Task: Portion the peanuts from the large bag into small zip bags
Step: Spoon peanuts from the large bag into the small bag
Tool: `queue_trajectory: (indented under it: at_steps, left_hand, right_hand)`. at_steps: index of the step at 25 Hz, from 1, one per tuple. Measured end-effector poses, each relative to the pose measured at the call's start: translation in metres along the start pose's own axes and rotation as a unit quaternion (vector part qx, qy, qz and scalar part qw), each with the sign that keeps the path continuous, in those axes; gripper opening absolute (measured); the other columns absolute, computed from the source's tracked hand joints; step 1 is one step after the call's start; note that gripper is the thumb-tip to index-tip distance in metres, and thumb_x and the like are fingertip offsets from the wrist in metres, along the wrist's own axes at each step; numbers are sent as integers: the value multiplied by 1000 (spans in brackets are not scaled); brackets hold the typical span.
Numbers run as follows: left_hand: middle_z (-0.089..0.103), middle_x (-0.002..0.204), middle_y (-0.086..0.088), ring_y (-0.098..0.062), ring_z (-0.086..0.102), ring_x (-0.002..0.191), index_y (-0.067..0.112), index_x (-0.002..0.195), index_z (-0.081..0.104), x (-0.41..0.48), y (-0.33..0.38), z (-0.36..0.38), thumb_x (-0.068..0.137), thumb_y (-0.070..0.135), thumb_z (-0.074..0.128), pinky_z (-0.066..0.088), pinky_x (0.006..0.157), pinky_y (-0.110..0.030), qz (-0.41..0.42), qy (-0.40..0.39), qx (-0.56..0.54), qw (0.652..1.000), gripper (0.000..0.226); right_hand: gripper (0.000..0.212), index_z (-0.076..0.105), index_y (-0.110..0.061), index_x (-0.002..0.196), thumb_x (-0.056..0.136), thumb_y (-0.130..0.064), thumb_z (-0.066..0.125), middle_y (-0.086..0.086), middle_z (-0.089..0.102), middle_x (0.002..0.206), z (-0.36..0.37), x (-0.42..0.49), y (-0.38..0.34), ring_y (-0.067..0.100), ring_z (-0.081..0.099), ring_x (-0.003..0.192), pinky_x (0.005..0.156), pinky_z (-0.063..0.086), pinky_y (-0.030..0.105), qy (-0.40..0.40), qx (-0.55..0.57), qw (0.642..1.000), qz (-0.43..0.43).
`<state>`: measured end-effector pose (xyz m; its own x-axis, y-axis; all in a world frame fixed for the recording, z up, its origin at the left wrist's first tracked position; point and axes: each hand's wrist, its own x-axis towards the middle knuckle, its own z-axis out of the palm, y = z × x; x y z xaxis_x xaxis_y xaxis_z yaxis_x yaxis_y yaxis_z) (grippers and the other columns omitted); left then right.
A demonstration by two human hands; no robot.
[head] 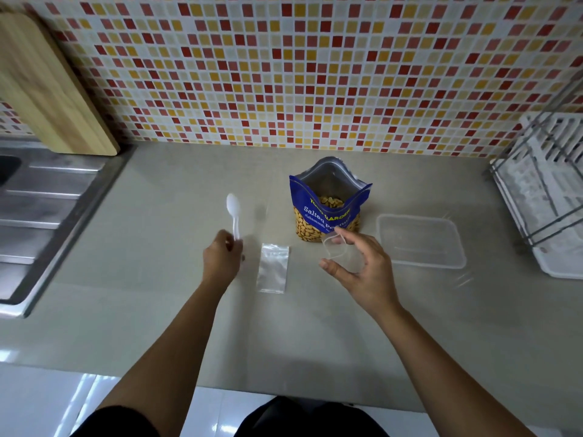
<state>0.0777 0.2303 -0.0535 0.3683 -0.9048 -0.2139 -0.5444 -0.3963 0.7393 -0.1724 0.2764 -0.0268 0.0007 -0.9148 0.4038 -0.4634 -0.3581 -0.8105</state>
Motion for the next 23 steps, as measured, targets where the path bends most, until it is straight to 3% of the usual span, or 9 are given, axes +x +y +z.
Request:
queue_trajectory:
  at_steps: [2,5,8,10,12,13,16,20,23]
  left_hand:
    - [65,68,-4,-17,56,51,14,87,59,0,41,-16,91,23,54,47,55,-30,44,38,-140,988,11]
    - [57,68,-1,-14,46,56,17,97,65,-1,105,-38,91,27,57,41,52,-27,88,21,-238,967,14]
    - [56,71,1,-13,45,63,11,103,71,-8,142,-43,86,27,64,41,56,-25,83,-47,-212,973,24]
    - [63,81,-7,-17,51,68,7,106,70,-12,151,-38,87,24,63,45,59,-27,64,-69,-189,977,26]
    - [67,100,-14,-29,60,89,8,109,69,-13,152,-32,89,18,61,50,63,-30,71,-72,-159,982,23]
    - [67,101,-11,-29,61,98,10,109,68,-12,153,-30,88,17,63,50,59,-25,84,-67,-137,985,23]
    - [64,89,3,-15,60,90,14,98,67,-15,163,-24,82,23,70,44,55,-19,115,-27,-90,989,18]
    - [65,75,6,-11,61,76,17,84,70,-10,180,-21,79,28,72,51,69,-27,126,7,-101,987,12]
    - [64,75,4,-9,56,69,13,87,71,1,190,-24,81,23,71,46,61,-23,133,-2,-63,989,12]
  right_hand:
    - [58,55,-29,119,72,-62,65,-15,65,103,-2,3,0,8,59,102,92,46,29,11,15,1000,14]
    - [55,56,-29,117,69,-54,70,-18,63,101,-1,9,-1,11,59,97,90,44,21,40,27,998,26]
    - [54,56,-28,116,68,-49,71,-16,63,100,-2,15,-2,7,58,96,86,39,8,48,35,998,31]
    - [57,55,-29,117,67,-51,71,-7,66,103,-5,18,0,8,58,99,86,40,9,42,41,997,46]
    - [58,55,-31,118,67,-53,71,-6,66,106,-8,19,2,9,58,102,87,43,14,42,42,996,59]
    - [59,56,-30,118,66,-53,71,-6,66,107,-10,20,2,8,58,103,87,44,14,45,43,996,62]
    - [59,57,-29,118,66,-50,74,-9,65,108,-13,23,2,3,59,103,86,44,11,48,53,995,72]
    - [59,58,-26,118,66,-45,77,-11,64,109,-13,24,4,0,59,103,86,45,10,52,74,991,95]
    - [57,57,-28,117,66,-47,75,-8,65,110,-14,25,5,4,60,104,88,47,14,61,88,989,101]
